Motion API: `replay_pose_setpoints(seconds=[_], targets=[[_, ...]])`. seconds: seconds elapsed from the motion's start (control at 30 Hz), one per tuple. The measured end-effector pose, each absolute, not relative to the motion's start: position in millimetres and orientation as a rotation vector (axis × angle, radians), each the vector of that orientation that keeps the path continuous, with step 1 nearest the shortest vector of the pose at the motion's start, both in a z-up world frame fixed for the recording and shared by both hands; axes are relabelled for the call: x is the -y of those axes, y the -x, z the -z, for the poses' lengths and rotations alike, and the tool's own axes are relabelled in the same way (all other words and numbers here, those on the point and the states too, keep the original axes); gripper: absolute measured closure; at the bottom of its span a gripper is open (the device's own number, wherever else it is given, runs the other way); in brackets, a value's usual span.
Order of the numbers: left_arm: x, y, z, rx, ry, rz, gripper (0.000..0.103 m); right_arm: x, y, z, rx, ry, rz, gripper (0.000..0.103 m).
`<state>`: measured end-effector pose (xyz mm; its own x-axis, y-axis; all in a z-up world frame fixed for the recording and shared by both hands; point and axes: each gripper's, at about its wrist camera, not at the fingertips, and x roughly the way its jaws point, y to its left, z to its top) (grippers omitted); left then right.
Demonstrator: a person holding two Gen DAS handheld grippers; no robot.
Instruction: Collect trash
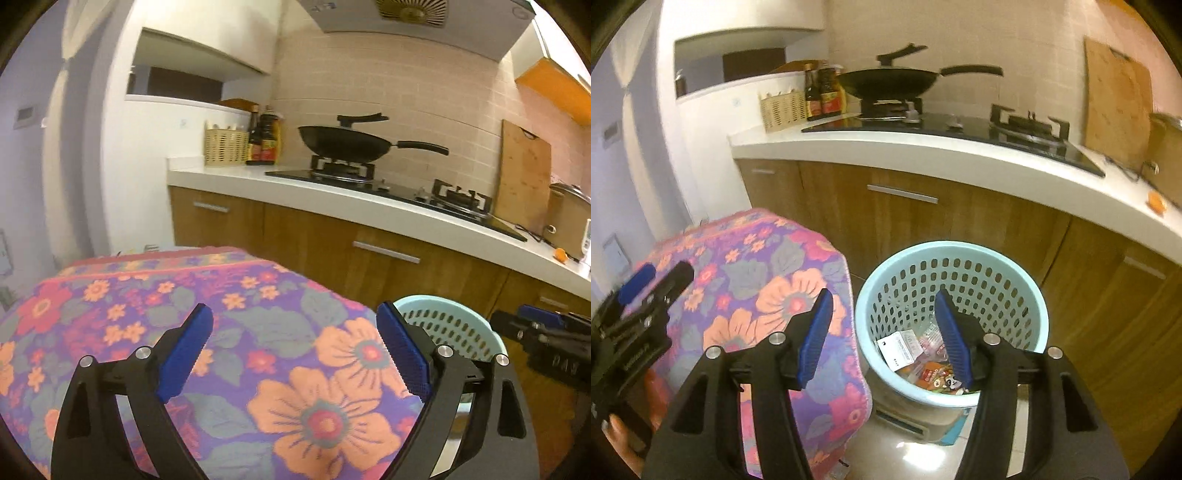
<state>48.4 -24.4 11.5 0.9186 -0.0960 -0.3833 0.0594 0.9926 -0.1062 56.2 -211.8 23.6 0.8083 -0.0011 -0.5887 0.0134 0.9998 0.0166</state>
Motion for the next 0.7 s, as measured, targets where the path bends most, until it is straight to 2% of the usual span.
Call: replay_pose_setpoints(seconds=[0.7], targets=[[9.9,-32.4,-11.0,-0.381,0.046,-0.054,0.015,168.7,-50.6,-25.3,-0.545,0.049,0.067,0.043]])
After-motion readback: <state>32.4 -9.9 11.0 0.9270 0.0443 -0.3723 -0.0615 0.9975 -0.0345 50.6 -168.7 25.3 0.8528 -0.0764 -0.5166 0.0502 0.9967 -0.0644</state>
